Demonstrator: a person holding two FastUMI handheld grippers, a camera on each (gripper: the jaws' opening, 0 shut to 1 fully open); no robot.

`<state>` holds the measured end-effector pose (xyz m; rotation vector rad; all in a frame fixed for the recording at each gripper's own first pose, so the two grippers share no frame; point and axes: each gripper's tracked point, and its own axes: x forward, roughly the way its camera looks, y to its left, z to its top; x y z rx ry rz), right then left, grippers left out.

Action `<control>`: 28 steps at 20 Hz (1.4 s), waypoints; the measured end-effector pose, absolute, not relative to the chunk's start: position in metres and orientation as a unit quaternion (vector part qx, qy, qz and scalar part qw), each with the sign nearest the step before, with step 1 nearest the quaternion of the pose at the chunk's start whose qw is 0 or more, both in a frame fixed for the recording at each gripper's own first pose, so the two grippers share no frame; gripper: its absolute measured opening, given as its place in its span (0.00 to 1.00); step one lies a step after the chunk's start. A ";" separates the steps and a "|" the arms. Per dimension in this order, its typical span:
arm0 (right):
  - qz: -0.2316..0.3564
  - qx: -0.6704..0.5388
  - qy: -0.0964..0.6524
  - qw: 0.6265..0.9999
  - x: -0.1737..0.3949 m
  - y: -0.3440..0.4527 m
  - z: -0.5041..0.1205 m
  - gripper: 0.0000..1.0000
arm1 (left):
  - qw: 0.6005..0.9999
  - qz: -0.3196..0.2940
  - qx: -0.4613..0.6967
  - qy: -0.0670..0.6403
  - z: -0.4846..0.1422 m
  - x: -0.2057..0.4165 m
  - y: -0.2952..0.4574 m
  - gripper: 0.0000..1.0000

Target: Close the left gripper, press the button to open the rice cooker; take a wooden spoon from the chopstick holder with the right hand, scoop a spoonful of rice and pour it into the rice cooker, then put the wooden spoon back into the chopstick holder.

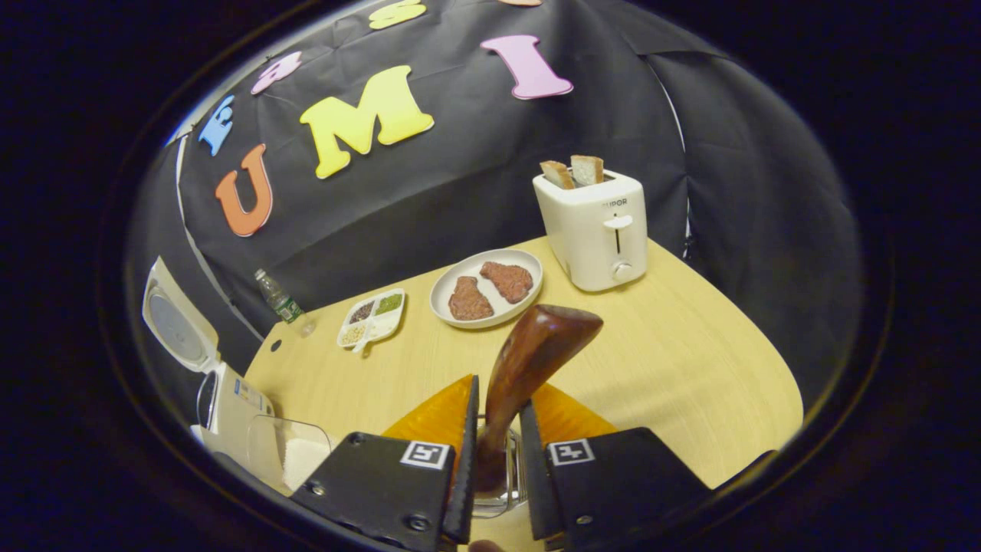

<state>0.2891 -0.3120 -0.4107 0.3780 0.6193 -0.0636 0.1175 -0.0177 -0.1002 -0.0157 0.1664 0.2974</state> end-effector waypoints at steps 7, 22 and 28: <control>-0.027 0.178 0.304 0.935 0.269 -0.291 -0.379 0.20 | 0.986 0.150 -0.018 0.072 -0.096 0.104 -0.005 0.94; 0.059 0.044 0.223 0.972 0.218 -0.121 -0.269 0.11 | 0.984 0.167 -0.034 0.044 -0.079 0.040 0.081 0.94; 0.040 -0.093 0.246 0.964 0.212 -0.090 -0.357 0.11 | 0.983 0.167 -0.032 0.067 -0.091 0.026 0.108 0.94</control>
